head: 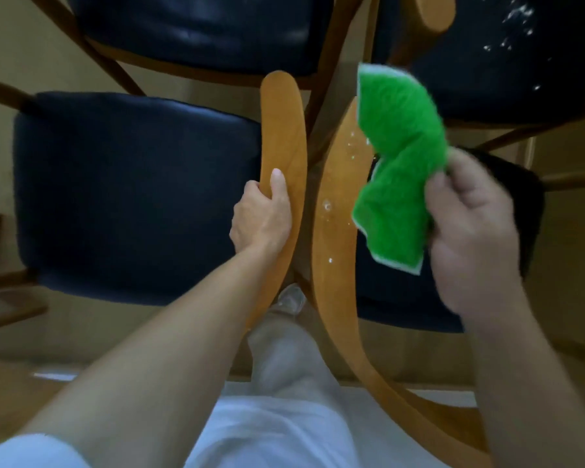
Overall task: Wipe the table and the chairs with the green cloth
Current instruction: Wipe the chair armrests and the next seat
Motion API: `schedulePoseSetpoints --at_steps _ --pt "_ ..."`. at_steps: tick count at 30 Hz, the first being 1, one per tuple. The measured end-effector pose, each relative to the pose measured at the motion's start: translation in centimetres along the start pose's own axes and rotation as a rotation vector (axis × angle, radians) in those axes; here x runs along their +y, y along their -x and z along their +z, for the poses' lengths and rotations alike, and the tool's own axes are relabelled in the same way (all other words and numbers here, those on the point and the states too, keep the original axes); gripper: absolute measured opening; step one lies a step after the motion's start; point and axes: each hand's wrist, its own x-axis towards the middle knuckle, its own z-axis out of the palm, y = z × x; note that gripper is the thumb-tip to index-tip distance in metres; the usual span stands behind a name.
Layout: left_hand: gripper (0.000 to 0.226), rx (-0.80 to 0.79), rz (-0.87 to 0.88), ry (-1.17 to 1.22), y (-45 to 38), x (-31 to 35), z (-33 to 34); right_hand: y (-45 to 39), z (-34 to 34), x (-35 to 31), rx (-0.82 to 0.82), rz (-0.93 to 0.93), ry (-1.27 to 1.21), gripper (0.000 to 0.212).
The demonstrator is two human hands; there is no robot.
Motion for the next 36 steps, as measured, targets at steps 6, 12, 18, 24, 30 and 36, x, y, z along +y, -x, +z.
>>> schedulePoseSetpoints --at_steps 6,12,18,24,30,36 --pt "0.057 0.192 -0.005 -0.24 -0.3 0.4 1.2 5.4 6.1 11.1 -0.254 0.113 0.954 0.051" --pt "0.061 0.206 0.041 -0.248 -0.7 -0.1 1.4 -2.1 6.6 12.6 -0.11 -0.048 1.113 0.059" --pt "0.063 0.203 0.089 -0.222 -0.8 -0.5 1.6 -17.5 4.0 9.8 0.082 -0.045 1.136 0.057" --pt "0.06 0.196 0.09 -0.235 -0.9 -0.2 1.5 -8.8 5.2 11.3 -0.045 -0.072 1.13 0.058" --pt "0.063 0.162 0.06 -0.26 -0.6 0.4 1.1 2.9 6.0 13.3 -0.284 -0.004 1.136 0.062" --pt "0.06 0.163 0.071 -0.252 -0.7 0.0 1.2 -8.6 5.0 11.0 -0.104 -0.027 1.091 0.064"
